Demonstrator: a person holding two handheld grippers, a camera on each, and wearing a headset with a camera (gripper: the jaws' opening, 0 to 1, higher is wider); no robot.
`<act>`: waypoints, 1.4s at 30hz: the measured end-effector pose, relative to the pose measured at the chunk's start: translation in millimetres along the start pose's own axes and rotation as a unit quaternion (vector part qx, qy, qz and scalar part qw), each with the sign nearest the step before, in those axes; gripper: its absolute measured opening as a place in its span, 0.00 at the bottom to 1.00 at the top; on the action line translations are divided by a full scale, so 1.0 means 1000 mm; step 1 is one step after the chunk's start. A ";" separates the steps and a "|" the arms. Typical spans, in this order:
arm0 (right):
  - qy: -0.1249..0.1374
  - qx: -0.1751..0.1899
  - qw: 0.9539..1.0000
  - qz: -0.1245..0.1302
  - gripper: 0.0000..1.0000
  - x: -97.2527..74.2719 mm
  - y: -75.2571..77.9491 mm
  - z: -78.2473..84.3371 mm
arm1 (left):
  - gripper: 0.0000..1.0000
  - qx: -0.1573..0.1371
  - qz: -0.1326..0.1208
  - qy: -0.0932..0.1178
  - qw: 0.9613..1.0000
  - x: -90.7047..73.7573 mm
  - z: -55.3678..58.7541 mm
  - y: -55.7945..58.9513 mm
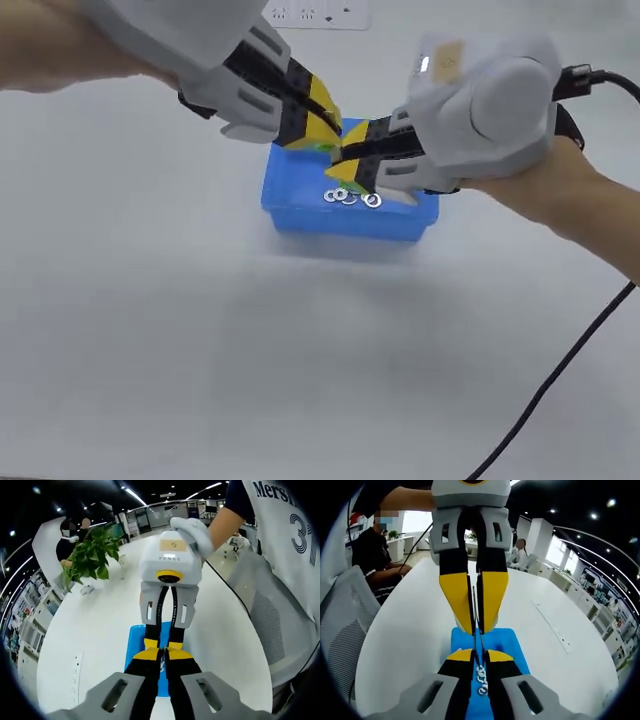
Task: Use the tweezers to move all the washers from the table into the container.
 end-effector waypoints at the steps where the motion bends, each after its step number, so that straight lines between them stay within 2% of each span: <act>1: 0.002 -0.003 1.000 0.001 0.10 -0.003 -0.001 -0.003 | 0.07 0.003 -0.002 0.000 1.000 -0.002 -0.002 0.002; 8: 0.015 -0.011 1.000 0.011 0.08 -0.025 -0.006 -0.021 | 0.07 0.019 -0.011 -0.002 1.000 -0.021 -0.019 0.019; 12: 0.019 -0.017 1.000 0.014 0.08 -0.040 -0.015 -0.032 | 0.07 0.023 -0.017 -0.002 1.000 -0.030 -0.026 0.031; 19: 0.019 -0.024 0.999 0.009 0.08 -0.064 -0.034 -0.042 | 0.07 0.028 -0.017 -0.006 0.999 -0.034 -0.030 0.054; 28: 0.004 -0.024 1.000 -0.007 0.07 -0.074 -0.051 -0.043 | 0.07 0.016 -0.015 -0.006 1.000 -0.027 -0.021 0.073; 33: -0.003 -0.019 1.000 -0.016 0.07 -0.074 -0.055 -0.042 | 0.07 0.003 -0.022 -0.007 1.000 -0.022 -0.010 0.078; 37: -0.011 -0.028 0.999 -0.024 0.07 -0.071 -0.060 -0.039 | 0.07 -0.014 -0.018 0.000 1.000 -0.016 -0.003 0.081; 42: -0.017 -0.020 0.999 -0.034 0.07 -0.066 -0.063 -0.033 | 0.07 -0.035 -0.015 0.001 0.999 -0.005 0.010 0.082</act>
Point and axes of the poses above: the centre of the closed fingertips' face, and the gripper's own axes: x roughly forward along the fingers, y roughly to its right, z roughly out of its underside, the point moved 6 cm from there along -x, roughly backward along the fingers, and after that the axes turned 12 degrees about z, right-handed, at the moved point
